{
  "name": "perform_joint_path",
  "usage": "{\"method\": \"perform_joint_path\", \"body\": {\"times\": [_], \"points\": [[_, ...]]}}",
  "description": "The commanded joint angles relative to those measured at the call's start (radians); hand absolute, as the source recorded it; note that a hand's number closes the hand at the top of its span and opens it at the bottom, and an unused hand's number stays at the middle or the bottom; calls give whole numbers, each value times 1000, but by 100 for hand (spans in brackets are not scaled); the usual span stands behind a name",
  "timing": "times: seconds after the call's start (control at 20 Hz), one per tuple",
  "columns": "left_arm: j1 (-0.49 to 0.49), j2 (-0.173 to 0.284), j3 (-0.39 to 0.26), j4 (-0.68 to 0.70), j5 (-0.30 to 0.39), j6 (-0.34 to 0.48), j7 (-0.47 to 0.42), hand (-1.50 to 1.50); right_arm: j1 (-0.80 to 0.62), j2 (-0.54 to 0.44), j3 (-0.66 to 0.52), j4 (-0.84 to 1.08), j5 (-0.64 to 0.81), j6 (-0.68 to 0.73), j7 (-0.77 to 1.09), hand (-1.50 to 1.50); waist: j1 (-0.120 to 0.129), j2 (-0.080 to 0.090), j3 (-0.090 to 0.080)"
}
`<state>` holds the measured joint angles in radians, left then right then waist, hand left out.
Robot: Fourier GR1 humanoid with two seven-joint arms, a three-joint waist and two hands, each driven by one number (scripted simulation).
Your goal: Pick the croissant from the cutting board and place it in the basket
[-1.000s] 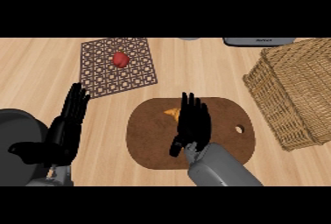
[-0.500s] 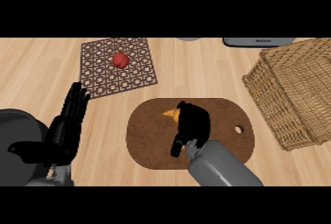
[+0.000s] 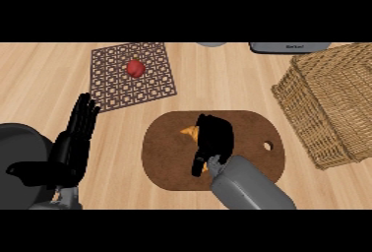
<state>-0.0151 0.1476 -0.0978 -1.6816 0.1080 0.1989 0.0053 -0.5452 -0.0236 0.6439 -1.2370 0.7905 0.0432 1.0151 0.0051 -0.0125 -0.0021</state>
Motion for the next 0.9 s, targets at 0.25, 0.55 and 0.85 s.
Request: {"method": "perform_joint_path", "body": {"times": [0.25,0.55,0.85], "points": [[23,-9,7,-19,-4,20,9,0,345,-344,296,-177,19,-39,-568,150,-34,10,6],[43,-2,16,-10,9,-10,-20,0,516,-631,180,-304,32,-357,-860,150,-26,10,3],[70,34,54,-48,45,-49,-2,0,707,-751,64,-608,-205,-454,-1008,150,-23,7,2]]}}
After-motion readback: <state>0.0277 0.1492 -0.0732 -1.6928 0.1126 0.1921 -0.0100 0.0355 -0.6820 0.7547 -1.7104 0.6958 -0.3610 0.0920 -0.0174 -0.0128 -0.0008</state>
